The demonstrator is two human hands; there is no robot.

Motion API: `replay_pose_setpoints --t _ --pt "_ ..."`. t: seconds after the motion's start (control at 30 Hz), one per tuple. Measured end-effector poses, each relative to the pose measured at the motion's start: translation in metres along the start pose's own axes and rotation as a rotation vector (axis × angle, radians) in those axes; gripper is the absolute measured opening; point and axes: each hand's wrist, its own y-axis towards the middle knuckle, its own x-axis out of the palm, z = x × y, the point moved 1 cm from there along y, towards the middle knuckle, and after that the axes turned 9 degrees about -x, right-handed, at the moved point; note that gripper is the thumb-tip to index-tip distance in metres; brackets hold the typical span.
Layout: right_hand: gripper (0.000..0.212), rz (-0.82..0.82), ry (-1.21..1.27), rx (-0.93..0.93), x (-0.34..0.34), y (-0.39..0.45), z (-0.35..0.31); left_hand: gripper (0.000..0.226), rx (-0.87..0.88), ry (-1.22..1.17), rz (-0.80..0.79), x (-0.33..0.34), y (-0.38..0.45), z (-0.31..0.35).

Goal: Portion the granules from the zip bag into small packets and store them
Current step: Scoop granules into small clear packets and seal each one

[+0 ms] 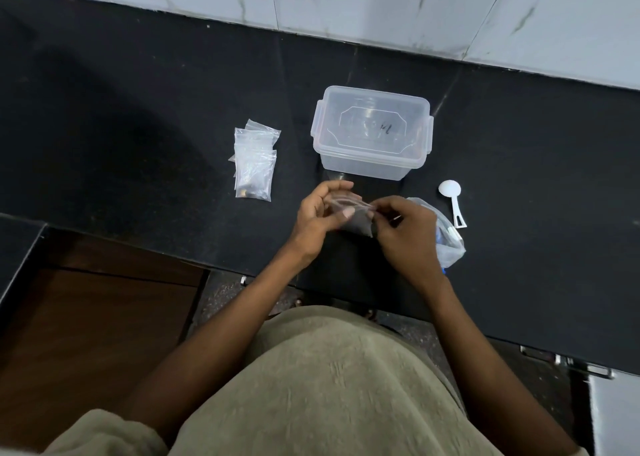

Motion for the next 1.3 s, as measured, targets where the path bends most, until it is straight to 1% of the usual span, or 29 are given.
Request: replay_pose_setpoints --t 0.03,0.1,0.17,0.2,0.27,0.4,0.57,0.77,0.87,0.97,1.07,1.13,1.3 --pt "0.016 0.016 0.048 0.052 -0.001 0.002 0.001 0.034 -0.014 0.048 0.03 -0.001 -0.001 -0.001" --pt "0.013 0.045 0.119 0.127 -0.005 0.003 0.005 0.026 -0.037 0.141 0.137 -0.001 -0.002 -0.004" --pt "0.012 0.055 0.144 0.156 -0.008 0.003 0.007 0.027 -0.053 0.197 0.238 -0.001 -0.002 -0.004" --pt "0.011 0.052 0.14 0.154 -0.009 0.003 0.008 0.027 -0.054 0.206 0.257 -0.001 -0.002 -0.003" --pt "0.009 0.03 0.116 0.125 -0.01 0.002 0.007 0.026 -0.042 0.199 0.242 -0.002 -0.002 -0.002" --pt "0.007 0.013 0.082 0.051 -0.01 0.002 0.004 0.022 0.023 0.176 0.154 -0.003 -0.005 0.005" --pt "0.01 0.002 0.06 0.025 -0.012 0.0 0.003 0.023 0.016 0.164 0.188 0.002 -0.004 0.01" --pt "0.012 -0.011 0.007 -0.033 -0.012 -0.001 0.002 0.016 -0.008 0.198 0.184 0.004 -0.005 0.014" --pt "0.013 -0.02 -0.013 -0.051 -0.012 -0.001 0.003 0.02 -0.005 0.217 0.177 0.004 -0.004 0.015" --pt "0.01 -0.084 -0.031 -0.118 -0.014 -0.001 0.003 0.02 0.006 0.249 0.158 0.003 -0.003 0.018" --pt "0.014 -0.177 -0.09 -0.21 -0.011 0.0 0.003 0.019 0.021 0.285 0.095 0.004 -0.003 0.023" --pt "0.011 -0.196 -0.128 -0.248 -0.008 0.0 0.001 0.02 0.012 0.293 0.069 0.005 -0.002 0.025" --pt "0.016 -0.176 -0.127 -0.212 -0.004 0.004 0.001 0.026 -0.02 0.301 0.018 0.0 0.0 0.031"
